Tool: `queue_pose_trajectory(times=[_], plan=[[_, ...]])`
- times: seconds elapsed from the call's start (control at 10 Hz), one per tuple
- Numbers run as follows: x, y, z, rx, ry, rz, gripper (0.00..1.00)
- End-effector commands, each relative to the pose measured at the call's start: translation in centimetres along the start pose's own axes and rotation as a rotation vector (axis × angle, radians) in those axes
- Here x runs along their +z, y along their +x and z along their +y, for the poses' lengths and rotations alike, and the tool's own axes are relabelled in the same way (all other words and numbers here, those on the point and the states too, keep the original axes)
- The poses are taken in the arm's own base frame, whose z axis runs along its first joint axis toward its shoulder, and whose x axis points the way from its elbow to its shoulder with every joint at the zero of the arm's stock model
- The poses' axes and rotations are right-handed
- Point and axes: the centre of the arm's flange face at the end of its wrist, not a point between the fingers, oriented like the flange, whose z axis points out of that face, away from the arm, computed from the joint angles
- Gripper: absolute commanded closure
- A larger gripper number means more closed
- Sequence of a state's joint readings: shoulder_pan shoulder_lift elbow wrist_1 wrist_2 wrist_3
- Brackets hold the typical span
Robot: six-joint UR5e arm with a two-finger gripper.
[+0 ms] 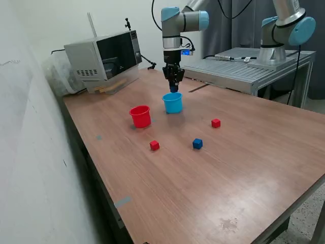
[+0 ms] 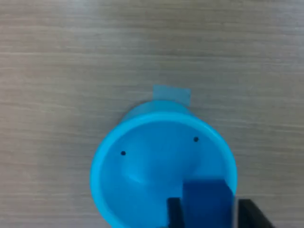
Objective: Place red objects in the red bin, and blue objects in the blue bin.
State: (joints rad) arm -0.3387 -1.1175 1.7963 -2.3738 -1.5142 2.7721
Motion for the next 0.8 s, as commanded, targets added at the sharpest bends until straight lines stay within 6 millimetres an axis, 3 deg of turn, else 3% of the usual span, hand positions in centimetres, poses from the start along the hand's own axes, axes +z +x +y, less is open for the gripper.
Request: queue_pose_trajectory(times=[0.0,0.3,0.5,0.6,0.7], plan=[[-0.1,-0.6,0.1,0.007,-0.014,-0.006,0.00],[-0.2,-1.0,0.1,0.014,-0.015,-0.010,0.00],[-1.2,1.2,-0.5,-0.007,-0.015,-0.005,0.00],[-3.0,6.0,-0.8,-0.081,-0.034,-0.004,0.00],[-6.1,11.8,-2.4,-0.170,-0.053,0.004,0.00]])
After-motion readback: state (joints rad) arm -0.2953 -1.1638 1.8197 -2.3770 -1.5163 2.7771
